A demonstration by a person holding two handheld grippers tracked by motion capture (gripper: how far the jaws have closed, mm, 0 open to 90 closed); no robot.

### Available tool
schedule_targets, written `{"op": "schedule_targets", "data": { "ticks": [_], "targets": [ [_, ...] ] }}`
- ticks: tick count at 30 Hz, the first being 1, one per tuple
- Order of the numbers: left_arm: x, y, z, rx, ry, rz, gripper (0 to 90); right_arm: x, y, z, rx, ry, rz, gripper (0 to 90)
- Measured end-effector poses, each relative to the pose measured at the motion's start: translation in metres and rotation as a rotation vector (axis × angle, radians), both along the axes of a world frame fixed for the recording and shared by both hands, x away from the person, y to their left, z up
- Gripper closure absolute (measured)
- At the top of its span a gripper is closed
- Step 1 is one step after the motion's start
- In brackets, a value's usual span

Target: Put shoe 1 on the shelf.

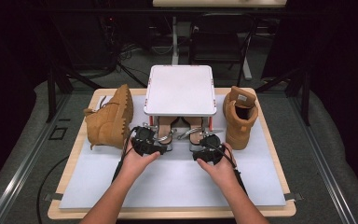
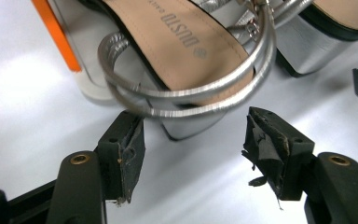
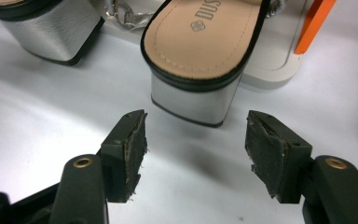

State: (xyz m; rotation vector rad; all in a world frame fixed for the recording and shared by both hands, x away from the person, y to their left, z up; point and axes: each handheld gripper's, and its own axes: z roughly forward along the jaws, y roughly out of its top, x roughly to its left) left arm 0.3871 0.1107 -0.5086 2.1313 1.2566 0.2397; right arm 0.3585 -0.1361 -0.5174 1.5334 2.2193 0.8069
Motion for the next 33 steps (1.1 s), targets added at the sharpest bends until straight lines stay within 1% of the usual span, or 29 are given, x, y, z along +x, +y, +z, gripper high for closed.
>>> {"op": "schedule_targets", "data": {
  "ticks": [1,3,5,7,9,10,11,12,13,16,17,18,19,20,22,23,24,26,30,33],
  "targets": [
    [-0.003,0.003,0.000,-0.005,-0.002,0.001,38.7,-0.002,-0.001,0.000,-0.004,-0.003,0.003,38.6],
    [-0.005,0.004,0.000,-0.010,-0.003,0.001,39.9,-0.003,-0.002,0.001,0.002,-0.004,0.003,38.7],
    [-0.010,0.006,-0.001,-0.008,-0.005,-0.006,41.9,-0.007,-0.005,0.000,0.004,-0.006,0.005,39.4],
    [-0.011,0.006,-0.002,-0.009,-0.007,-0.003,45.2,-0.008,-0.006,0.000,0.000,-0.009,0.007,40.4],
    [-0.013,0.006,-0.003,-0.010,-0.013,-0.006,49.2,-0.009,-0.007,0.000,0.007,-0.018,0.003,46.1],
    [-0.015,0.007,-0.004,-0.015,-0.020,-0.006,52.8,-0.009,-0.008,0.000,0.013,-0.017,0.006,48.6],
    [-0.015,0.006,-0.004,-0.021,-0.018,-0.007,54.9,-0.009,-0.008,0.000,0.017,-0.016,0.007,51.2],
    [-0.015,0.006,-0.004,-0.021,-0.018,-0.007,58.0,-0.009,-0.008,0.000,0.017,-0.016,0.007,51.2],
    [-0.016,0.005,-0.004,-0.013,-0.022,-0.011,60.1,-0.010,-0.008,0.000,0.025,-0.024,0.011,58.6],
    [-0.016,0.002,-0.004,-0.010,-0.037,-0.009,68.7,-0.010,-0.008,0.001,0.022,-0.036,0.012,68.6],
    [-0.017,0.001,-0.004,-0.007,-0.038,-0.014,71.6,-0.010,-0.008,0.000,0.023,-0.034,0.014,71.2],
    [-0.017,0.001,-0.004,-0.007,-0.038,-0.014,74.3,-0.010,-0.008,0.000,0.023,-0.034,0.014,71.2],
    [-0.016,-0.001,-0.004,-0.003,-0.044,-0.017,74.3,-0.009,-0.008,0.000,0.031,-0.025,0.018,73.7],
    [-0.016,-0.003,-0.004,-0.002,-0.049,-0.021,80.2,-0.007,-0.007,-0.002,0.031,-0.014,0.018,80.4],
    [-0.015,-0.004,-0.004,-0.002,-0.045,-0.027,84.4,-0.007,-0.007,-0.002,0.032,-0.012,0.020,81.9],
    [-0.013,-0.007,-0.005,0.008,-0.048,-0.028,86.4,-0.005,-0.005,-0.003,0.048,-0.008,0.024,86.7],
    [-0.013,-0.008,-0.005,0.008,-0.046,-0.027,88.5,-0.004,-0.005,-0.002,0.046,-0.012,0.026,89.0],
    [-0.011,-0.011,-0.006,0.017,-0.051,-0.022,89.3,-0.004,-0.004,-0.002,0.049,-0.019,0.028,90.0],
    [-0.009,-0.013,-0.008,0.028,-0.051,-0.019,89.6,0.000,-0.001,-0.002,0.054,-0.019,0.031,90.0],
    [-0.009,-0.013,-0.007,0.022,-0.044,-0.016,89.7,0.001,0.000,-0.001,0.057,-0.024,0.034,90.0]
  ]
}}
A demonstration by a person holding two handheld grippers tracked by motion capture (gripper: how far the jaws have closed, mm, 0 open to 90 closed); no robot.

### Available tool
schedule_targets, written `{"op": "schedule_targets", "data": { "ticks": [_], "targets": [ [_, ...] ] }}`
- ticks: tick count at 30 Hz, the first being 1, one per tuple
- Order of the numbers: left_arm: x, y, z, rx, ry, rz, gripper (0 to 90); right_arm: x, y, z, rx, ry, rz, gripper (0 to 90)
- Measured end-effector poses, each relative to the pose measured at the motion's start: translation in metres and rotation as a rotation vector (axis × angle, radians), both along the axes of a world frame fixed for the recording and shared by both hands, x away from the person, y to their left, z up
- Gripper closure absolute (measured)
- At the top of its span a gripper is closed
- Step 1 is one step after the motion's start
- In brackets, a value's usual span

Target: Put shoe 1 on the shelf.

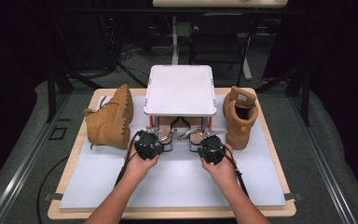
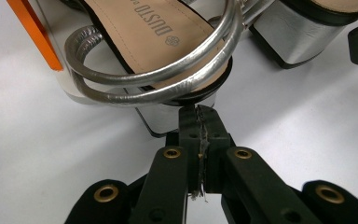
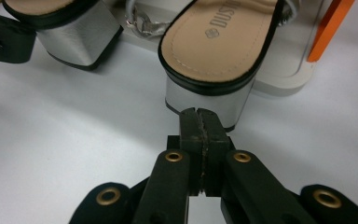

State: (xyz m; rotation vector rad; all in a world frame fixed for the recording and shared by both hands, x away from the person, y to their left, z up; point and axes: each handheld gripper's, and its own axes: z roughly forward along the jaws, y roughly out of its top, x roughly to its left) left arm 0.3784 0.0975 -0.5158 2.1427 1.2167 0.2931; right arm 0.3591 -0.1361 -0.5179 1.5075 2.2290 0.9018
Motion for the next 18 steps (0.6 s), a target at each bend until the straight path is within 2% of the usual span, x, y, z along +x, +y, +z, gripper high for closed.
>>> {"op": "schedule_targets", "data": {
  "ticks": [6,11,18],
  "targets": [
    [0.0000,-0.0009,0.0012,0.006,0.004,0.006,89.8,0.0002,0.0040,0.0042,-0.010,-0.024,-0.008,90.0],
    [0.0006,-0.0008,0.0015,0.001,0.010,0.008,89.8,0.0027,0.0071,0.0049,-0.025,-0.009,-0.015,90.0],
    [0.0022,-0.0015,0.0049,0.017,0.004,0.004,89.8,0.0021,0.0082,0.0067,-0.033,-0.026,-0.015,90.0]
  ]
}}
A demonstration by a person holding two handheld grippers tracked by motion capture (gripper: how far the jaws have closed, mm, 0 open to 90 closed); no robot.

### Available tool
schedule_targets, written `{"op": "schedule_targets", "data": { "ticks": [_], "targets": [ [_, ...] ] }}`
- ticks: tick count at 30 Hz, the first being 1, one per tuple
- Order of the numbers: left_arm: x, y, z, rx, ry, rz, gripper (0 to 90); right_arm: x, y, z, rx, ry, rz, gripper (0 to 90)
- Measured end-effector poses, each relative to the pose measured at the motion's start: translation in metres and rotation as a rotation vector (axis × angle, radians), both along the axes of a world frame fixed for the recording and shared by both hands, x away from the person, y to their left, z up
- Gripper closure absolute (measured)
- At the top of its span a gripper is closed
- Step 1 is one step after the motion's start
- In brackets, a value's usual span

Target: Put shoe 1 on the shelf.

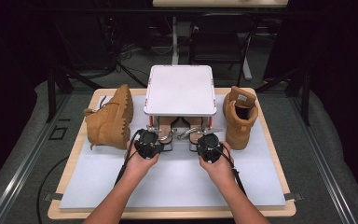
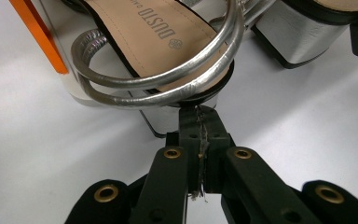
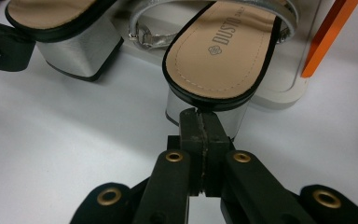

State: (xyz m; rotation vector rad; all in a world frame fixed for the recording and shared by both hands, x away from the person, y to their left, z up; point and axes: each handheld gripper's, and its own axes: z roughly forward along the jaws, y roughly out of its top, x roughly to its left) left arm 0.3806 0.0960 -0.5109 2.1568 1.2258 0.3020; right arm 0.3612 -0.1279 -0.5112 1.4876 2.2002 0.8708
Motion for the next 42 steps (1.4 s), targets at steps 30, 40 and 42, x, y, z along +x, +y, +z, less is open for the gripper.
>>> {"op": "schedule_targets", "data": {
  "ticks": [30,40,42],
  "targets": [
    [0.008,-0.002,0.003,0.020,0.002,0.018,90.0,0.002,0.002,0.002,0.008,-0.011,0.002,90.0],
    [0.016,-0.003,0.006,0.024,-0.021,0.054,90.0,0.007,0.006,0.007,-0.005,-0.033,0.010,90.0],
    [0.019,-0.001,0.008,0.025,-0.020,0.063,90.0,0.009,0.006,0.007,-0.004,-0.037,0.005,90.0]
  ]
}}
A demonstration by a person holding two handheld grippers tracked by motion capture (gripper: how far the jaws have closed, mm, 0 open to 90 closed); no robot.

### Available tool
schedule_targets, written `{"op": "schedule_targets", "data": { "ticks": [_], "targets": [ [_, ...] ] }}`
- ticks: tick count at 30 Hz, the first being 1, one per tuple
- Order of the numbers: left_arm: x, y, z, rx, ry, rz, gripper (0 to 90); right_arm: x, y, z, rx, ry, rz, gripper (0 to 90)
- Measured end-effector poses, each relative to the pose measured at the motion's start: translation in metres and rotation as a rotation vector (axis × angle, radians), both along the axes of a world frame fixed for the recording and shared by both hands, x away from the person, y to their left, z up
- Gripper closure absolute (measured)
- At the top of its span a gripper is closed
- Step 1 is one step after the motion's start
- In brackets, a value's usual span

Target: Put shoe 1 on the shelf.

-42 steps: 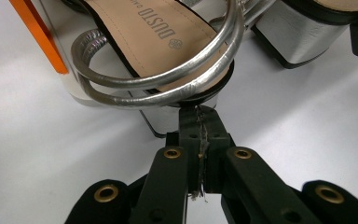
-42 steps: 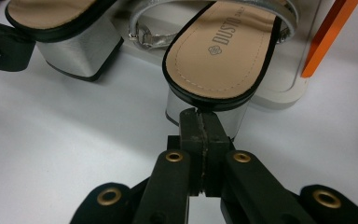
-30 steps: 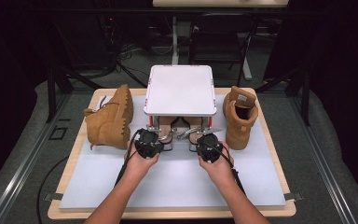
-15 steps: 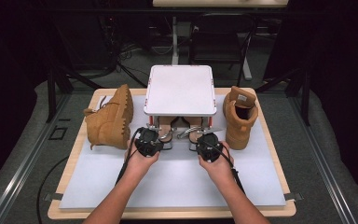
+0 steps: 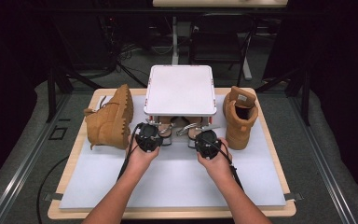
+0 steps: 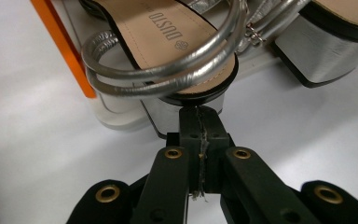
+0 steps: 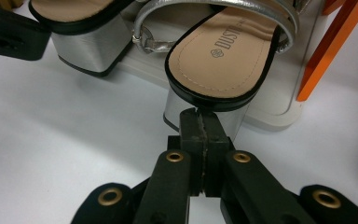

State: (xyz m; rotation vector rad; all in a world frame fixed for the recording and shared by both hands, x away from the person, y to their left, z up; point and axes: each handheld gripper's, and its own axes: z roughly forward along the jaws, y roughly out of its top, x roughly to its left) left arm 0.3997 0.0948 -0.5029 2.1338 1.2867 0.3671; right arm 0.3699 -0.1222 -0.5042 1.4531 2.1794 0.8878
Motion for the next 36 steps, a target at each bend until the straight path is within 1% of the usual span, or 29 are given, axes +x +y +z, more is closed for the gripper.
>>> {"op": "schedule_targets", "data": {
  "ticks": [2,4,6,8,13,15,17,18,21,24,25,27,30,34,36],
  "targets": [
    [0.001,0.000,0.000,-0.002,-0.001,0.003,90.0,0.001,-0.001,0.000,-0.007,0.002,-0.001,90.0],
    [0.003,-0.001,0.000,0.009,-0.013,0.002,90.0,0.005,-0.003,0.001,-0.005,0.000,-0.015,90.0],
    [0.004,-0.002,-0.001,0.012,-0.017,0.002,90.0,0.007,-0.004,0.001,-0.001,-0.005,-0.012,90.0],
    [0.006,-0.003,-0.001,0.013,-0.026,0.009,90.0,0.012,-0.005,-0.001,-0.003,0.004,-0.028,90.0],
    [0.011,-0.004,-0.003,-0.004,-0.030,0.020,90.0,0.020,-0.004,-0.006,-0.006,0.005,-0.038,90.0],
    [0.012,-0.005,-0.003,0.002,-0.037,0.015,90.0,0.023,-0.003,-0.007,-0.012,-0.001,-0.044,90.0],
    [0.013,-0.006,-0.004,-0.005,-0.037,0.022,90.0,0.026,-0.003,-0.007,-0.011,0.000,-0.047,90.0],
    [0.013,-0.007,-0.004,-0.003,-0.040,0.024,90.0,0.028,-0.003,-0.007,-0.005,-0.002,-0.049,90.0],
    [0.014,-0.007,-0.004,-0.001,-0.047,0.026,90.0,0.032,-0.001,-0.008,-0.009,-0.005,-0.055,90.0],
    [0.014,-0.007,-0.005,0.005,-0.054,0.028,90.0,0.034,0.001,-0.010,-0.007,-0.001,-0.054,90.0],
    [0.014,-0.007,-0.006,0.008,-0.065,0.029,90.0,0.035,0.002,-0.011,-0.021,-0.007,-0.054,90.0],
    [0.014,-0.007,-0.006,0.012,-0.069,0.025,90.0,0.036,0.003,-0.012,-0.025,-0.010,-0.053,90.0],
    [0.014,-0.007,-0.008,0.007,-0.069,0.027,90.0,0.036,0.003,-0.013,-0.020,-0.006,-0.054,90.0],
    [0.014,-0.008,-0.013,0.008,-0.063,0.026,90.0,0.036,0.003,-0.013,-0.026,-0.008,-0.057,90.0],
    [0.014,-0.008,-0.013,0.002,-0.064,0.028,90.0,0.037,0.004,-0.014,-0.028,-0.014,-0.055,90.0]
  ]
}}
